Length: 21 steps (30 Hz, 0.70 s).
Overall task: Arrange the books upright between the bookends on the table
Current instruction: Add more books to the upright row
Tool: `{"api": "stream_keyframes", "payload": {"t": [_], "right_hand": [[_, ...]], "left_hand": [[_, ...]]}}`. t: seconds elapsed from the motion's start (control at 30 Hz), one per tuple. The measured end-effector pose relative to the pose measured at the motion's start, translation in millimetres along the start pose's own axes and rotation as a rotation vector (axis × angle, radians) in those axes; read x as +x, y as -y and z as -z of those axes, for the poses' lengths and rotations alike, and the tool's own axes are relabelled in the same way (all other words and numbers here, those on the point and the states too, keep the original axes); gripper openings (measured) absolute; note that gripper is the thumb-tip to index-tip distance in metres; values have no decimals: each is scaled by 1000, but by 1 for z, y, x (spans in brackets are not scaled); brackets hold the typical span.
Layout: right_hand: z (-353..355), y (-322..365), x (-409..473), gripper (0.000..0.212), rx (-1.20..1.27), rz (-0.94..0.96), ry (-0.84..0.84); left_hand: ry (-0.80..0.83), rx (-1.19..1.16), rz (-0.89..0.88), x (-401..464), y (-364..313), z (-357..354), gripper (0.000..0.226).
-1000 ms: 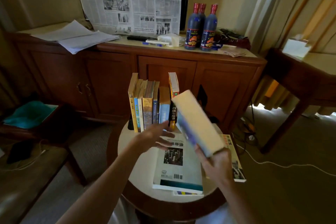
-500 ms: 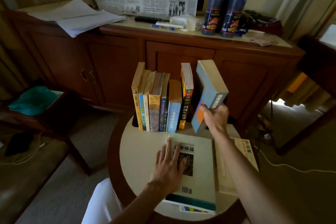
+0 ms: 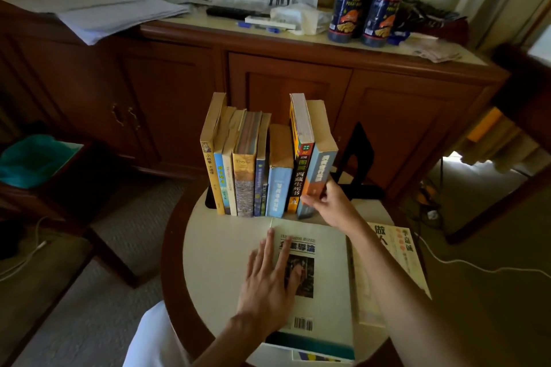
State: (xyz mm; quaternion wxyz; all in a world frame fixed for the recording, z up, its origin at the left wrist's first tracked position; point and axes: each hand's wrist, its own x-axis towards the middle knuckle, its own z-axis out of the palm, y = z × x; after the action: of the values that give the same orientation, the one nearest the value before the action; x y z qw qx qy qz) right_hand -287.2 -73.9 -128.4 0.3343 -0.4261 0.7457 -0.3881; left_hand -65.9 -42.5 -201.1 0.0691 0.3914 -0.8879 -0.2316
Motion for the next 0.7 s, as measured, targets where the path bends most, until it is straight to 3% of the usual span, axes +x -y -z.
{"api": "stream_keyframes", "payload": {"t": [0.37, 0.53, 0.63, 0.7], "right_hand": [[-4, -4, 7, 57, -20, 56, -106], [-7, -3, 5, 54, -4, 57, -138], [-11, -6, -4, 40, -20, 42, -130], [-19, -10, -24, 52, -83, 32, -156]], "left_hand": [[-27, -58, -3, 1, 1, -3, 66], [17, -374, 74, 2, -3, 7, 73], [26, -505, 124, 4, -9, 27, 84], [-12, -511, 148, 9, -5, 33, 93]]}}
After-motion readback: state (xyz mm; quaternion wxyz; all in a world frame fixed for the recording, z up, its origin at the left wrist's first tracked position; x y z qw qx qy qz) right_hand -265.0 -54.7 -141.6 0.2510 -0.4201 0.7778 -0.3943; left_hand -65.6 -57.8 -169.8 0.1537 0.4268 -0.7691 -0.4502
